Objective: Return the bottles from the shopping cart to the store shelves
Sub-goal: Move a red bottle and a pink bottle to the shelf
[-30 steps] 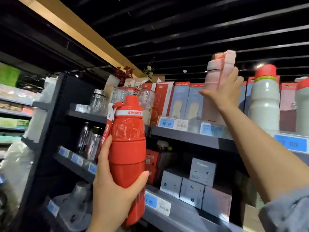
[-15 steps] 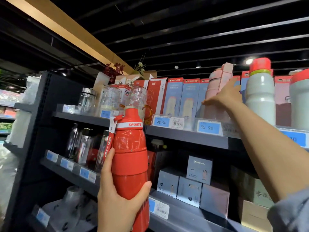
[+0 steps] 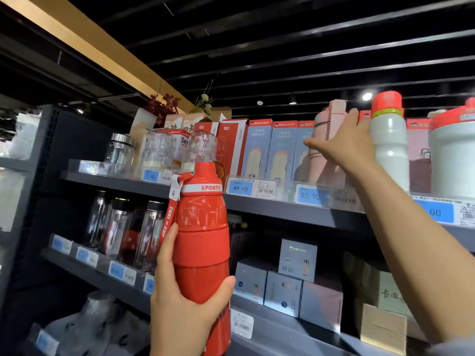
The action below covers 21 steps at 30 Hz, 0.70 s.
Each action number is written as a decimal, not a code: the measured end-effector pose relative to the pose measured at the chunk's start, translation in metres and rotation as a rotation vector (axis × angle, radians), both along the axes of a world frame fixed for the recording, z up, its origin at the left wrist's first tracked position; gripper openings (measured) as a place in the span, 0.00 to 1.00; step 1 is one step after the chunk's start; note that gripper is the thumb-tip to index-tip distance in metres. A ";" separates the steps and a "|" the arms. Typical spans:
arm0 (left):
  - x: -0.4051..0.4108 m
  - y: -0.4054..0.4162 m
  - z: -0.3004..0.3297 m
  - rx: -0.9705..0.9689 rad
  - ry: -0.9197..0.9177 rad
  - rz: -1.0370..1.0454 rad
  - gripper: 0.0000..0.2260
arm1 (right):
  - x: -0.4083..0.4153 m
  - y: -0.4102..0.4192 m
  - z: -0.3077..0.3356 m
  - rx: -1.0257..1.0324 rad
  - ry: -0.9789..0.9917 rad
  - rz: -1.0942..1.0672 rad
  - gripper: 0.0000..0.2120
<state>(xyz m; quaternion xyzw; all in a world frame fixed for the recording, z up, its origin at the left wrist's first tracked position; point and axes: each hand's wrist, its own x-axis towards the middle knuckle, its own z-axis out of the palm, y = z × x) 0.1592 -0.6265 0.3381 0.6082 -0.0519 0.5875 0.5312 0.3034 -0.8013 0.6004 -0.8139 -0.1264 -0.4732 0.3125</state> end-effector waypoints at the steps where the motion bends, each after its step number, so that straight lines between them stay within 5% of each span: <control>1: 0.000 -0.001 0.005 0.006 -0.024 -0.007 0.51 | -0.013 -0.001 -0.007 -0.013 -0.114 0.008 0.50; 4: 0.003 -0.007 0.027 0.045 -0.098 -0.022 0.50 | -0.063 0.003 -0.047 -0.090 -0.409 0.282 0.32; 7: 0.008 -0.018 0.059 0.135 -0.146 -0.023 0.49 | -0.113 0.022 -0.097 -0.140 -0.176 0.789 0.22; 10: 0.014 -0.030 0.088 0.238 -0.213 0.046 0.45 | -0.124 0.038 -0.115 -0.072 -0.028 1.062 0.18; 15: 0.021 -0.034 0.124 0.348 -0.273 0.076 0.45 | -0.120 0.040 -0.092 0.062 -0.143 1.093 0.29; 18: 0.020 -0.028 0.143 0.423 -0.238 -0.070 0.48 | -0.109 0.042 -0.077 0.150 -0.211 1.044 0.35; 21: 0.015 -0.014 0.155 0.485 -0.225 -0.264 0.42 | -0.100 0.044 -0.063 0.227 -0.285 1.016 0.35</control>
